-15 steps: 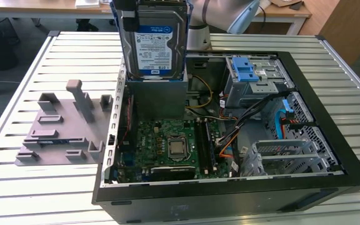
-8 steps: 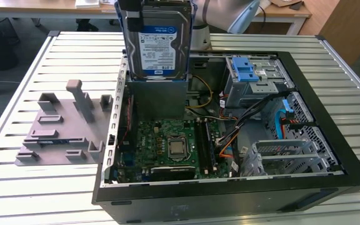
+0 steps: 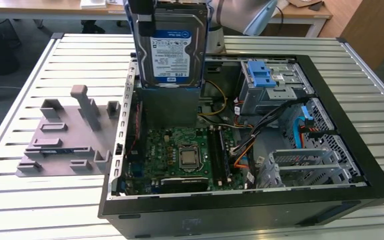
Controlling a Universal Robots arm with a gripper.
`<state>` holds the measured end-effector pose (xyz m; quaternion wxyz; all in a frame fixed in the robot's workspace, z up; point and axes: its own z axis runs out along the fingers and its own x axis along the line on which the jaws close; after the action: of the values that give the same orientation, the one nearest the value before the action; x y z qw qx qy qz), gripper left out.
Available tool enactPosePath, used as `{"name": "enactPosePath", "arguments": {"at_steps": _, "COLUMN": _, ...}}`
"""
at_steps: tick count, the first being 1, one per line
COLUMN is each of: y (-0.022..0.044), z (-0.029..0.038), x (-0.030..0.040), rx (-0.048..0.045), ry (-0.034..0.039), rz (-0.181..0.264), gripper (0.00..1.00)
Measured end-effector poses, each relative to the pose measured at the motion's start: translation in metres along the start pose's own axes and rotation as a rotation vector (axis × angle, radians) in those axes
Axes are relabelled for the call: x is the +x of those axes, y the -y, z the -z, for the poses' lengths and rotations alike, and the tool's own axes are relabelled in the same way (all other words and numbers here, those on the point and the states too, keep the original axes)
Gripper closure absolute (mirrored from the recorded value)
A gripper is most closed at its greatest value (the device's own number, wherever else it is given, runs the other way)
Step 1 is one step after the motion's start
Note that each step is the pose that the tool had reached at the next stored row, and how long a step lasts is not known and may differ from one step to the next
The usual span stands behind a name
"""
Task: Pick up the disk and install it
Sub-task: 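Pick up the disk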
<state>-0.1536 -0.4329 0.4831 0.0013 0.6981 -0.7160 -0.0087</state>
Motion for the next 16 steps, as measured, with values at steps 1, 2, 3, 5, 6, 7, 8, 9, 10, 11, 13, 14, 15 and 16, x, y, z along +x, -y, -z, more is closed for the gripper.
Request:
{"name": "enactPosePath", "arguments": {"at_steps": 1, "y": 0.0004, "z": 0.0000, "x": 0.0005, "rx": -0.0001, "ry": 0.0001, "rz": 0.000, "gripper": 0.64}}
{"name": "enactPosePath", "arguments": {"at_steps": 2, "y": 0.0009, "z": -0.0001, "x": 0.0009, "rx": 0.0000, "ry": 0.0001, "rz": 0.000, "gripper": 0.64}}
{"name": "enactPosePath", "arguments": {"at_steps": 3, "y": 0.0018, "z": -0.0001, "x": 0.0011, "rx": 0.0000, "ry": 0.0000, "rz": 0.000, "gripper": 0.64}}
{"name": "enactPosePath", "arguments": {"at_steps": 5, "y": 0.0044, "z": 0.0000, "x": 0.0016, "rx": -0.0001, "ry": -0.0001, "rz": 0.000, "gripper": 0.64}}
{"name": "enactPosePath", "arguments": {"at_steps": 6, "y": 0.0061, "z": 0.0000, "x": 0.0017, "rx": -0.0001, "ry": -0.0001, "rz": 0.000, "gripper": 0.64}}
{"name": "enactPosePath", "arguments": {"at_steps": 7, "y": 0.0082, "z": 0.0000, "x": 0.0019, "rx": -0.0001, "ry": 0.0000, "rz": 0.000, "gripper": 0.64}}
{"name": "enactPosePath", "arguments": {"at_steps": 8, "y": 0.0103, "z": 0.0000, "x": 0.0020, "rx": 0.0000, "ry": 0.0000, "rz": 0.000, "gripper": 0.64}}
{"name": "enactPosePath", "arguments": {"at_steps": 9, "y": 0.0125, "z": 0.0000, "x": 0.0021, "rx": -0.0001, "ry": 0.0000, "rz": 0.000, "gripper": 0.64}}
{"name": "enactPosePath", "arguments": {"at_steps": 10, "y": 0.0145, "z": 0.0000, "x": 0.0022, "rx": -0.0001, "ry": -0.0001, "rz": 0.000, "gripper": 0.64}}
{"name": "enactPosePath", "arguments": {"at_steps": 11, "y": 0.0163, "z": 0.0000, "x": 0.0025, "rx": -0.0001, "ry": -0.0001, "rz": 0.000, "gripper": 0.64}}
{"name": "enactPosePath", "arguments": {"at_steps": 13, "y": 0.0202, "z": 0.0000, "x": 0.0028, "rx": 0.0000, "ry": 0.0000, "rz": 0.000, "gripper": 0.64}}
{"name": "enactPosePath", "arguments": {"at_steps": 14, "y": 0.0221, "z": 0.0000, "x": 0.0030, "rx": 0.0000, "ry": 0.0000, "rz": 0.000, "gripper": 0.64}}
{"name": "enactPosePath", "arguments": {"at_steps": 15, "y": 0.0241, "z": 0.0000, "x": 0.0032, "rx": 0.0000, "ry": 0.0000, "rz": 0.000, "gripper": 0.64}}
{"name": "enactPosePath", "arguments": {"at_steps": 16, "y": 0.0261, "z": 0.0000, "x": 0.0035, "rx": 0.0000, "ry": 0.0000, "rz": 0.000, "gripper": 0.64}}
